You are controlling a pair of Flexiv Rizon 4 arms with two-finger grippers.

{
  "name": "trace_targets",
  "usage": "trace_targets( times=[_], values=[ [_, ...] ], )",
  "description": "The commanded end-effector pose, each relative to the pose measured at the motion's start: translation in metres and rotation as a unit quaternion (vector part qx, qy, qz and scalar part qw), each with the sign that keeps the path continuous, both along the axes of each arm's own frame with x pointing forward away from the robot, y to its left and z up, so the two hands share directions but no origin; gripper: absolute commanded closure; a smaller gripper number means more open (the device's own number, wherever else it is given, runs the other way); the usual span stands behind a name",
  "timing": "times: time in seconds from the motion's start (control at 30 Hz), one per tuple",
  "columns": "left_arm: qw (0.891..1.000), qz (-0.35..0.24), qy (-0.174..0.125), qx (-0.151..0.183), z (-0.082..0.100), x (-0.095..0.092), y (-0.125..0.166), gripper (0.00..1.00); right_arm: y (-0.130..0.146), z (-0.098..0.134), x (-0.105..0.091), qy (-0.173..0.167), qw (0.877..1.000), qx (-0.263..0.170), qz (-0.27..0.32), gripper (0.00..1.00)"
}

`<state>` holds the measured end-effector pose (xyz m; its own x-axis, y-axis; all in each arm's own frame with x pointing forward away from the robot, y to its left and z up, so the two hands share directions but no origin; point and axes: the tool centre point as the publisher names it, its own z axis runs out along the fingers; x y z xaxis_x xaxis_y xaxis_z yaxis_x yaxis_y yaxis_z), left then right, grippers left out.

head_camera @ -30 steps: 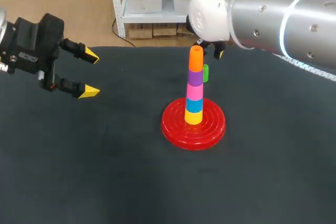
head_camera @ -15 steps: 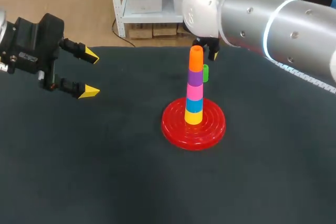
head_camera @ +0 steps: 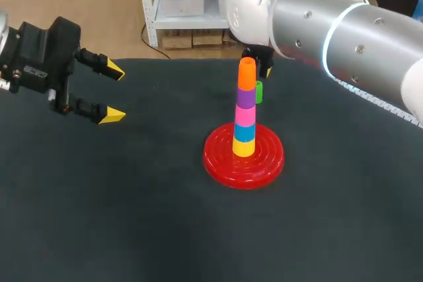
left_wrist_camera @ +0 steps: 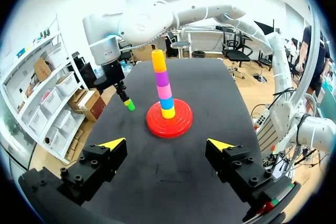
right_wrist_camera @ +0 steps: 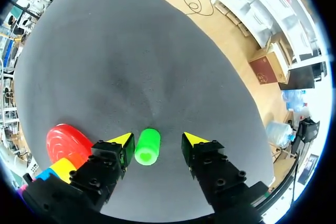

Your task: Pick up and stack the cylinders on the red base in this order: pink,purple,orange,green

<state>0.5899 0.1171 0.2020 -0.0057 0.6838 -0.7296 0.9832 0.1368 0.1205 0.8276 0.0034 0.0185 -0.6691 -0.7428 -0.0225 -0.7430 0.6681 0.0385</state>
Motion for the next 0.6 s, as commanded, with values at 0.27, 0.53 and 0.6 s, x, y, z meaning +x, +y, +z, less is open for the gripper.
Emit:
trace_targets(
  times=[0.27,0.53,0.6],
  values=[
    [1.000,-0.001,-0.001,-0.001,-0.0014,0.0004,0.0006,0.00,-0.0022,0.0002,-0.0091,-0.002,1.000,0.003,-0.001,0.42],
    [1.000,-0.001,-0.001,-0.001,-0.0014,0.0004,0.0006,0.00,-0.0039,-0.0017,-0.0144,-0.002,1.000,0.002,-0.002,0.44],
    [1.000,-0.001,-0.001,-0.001,-0.0014,0.0004,0.0006,0.00,-0.0040,-0.0017,-0.0147,-0.002,1.000,0.002,-0.003,0.45]
  ],
)
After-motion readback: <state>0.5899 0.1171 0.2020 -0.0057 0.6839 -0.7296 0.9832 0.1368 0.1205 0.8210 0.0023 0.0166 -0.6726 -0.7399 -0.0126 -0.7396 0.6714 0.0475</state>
